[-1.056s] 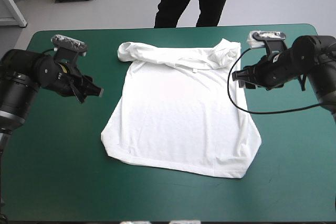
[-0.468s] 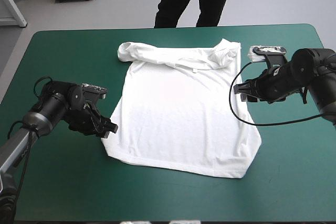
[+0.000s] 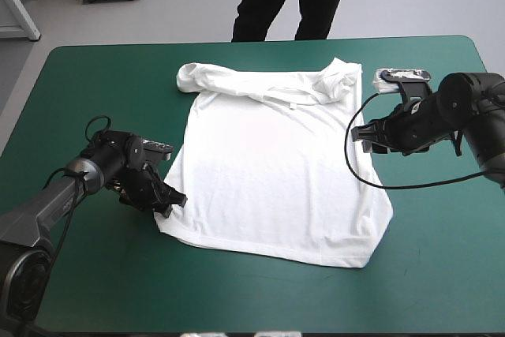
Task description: Fold the cloth
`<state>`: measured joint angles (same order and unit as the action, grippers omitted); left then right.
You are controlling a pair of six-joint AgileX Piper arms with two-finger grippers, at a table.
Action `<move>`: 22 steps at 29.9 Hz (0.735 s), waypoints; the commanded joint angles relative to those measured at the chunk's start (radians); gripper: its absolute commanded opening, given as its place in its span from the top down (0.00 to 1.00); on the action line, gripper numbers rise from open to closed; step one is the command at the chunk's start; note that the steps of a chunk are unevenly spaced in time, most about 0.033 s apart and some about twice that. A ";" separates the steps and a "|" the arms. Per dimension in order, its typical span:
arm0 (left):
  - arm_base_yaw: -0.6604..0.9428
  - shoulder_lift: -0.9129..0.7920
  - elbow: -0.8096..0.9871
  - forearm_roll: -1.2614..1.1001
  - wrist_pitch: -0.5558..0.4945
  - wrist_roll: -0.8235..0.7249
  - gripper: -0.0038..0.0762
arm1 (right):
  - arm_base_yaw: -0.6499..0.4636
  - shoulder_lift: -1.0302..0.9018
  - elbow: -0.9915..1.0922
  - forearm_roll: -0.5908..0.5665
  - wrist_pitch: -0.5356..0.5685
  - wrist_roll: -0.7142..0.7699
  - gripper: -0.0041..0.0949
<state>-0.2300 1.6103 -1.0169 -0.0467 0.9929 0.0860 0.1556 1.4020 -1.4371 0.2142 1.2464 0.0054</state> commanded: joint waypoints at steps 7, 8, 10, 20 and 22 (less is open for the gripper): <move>0.000 0.042 -0.018 -0.061 -0.039 0.050 0.88 | -0.004 -0.035 -0.023 0.004 0.002 -0.014 0.52; 0.000 0.040 -0.018 -0.061 -0.039 0.050 0.96 | -0.004 -0.035 -0.023 -0.007 0.002 -0.024 0.52; 0.000 0.040 -0.018 -0.066 -0.034 0.050 0.96 | -0.004 -0.035 -0.020 -0.039 0.002 -0.035 0.50; 0.000 0.040 -0.018 -0.104 -0.026 0.075 0.96 | -0.004 -0.035 0.134 -0.112 -0.013 0.003 0.34; 0.000 0.040 -0.018 -0.111 -0.026 0.075 0.96 | -0.004 -0.035 0.213 -0.123 -0.066 0.011 0.34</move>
<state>-0.2280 1.6475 -1.0369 -0.1545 1.0282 0.1569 0.1556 1.4005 -1.2894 0.1099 1.2340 0.0058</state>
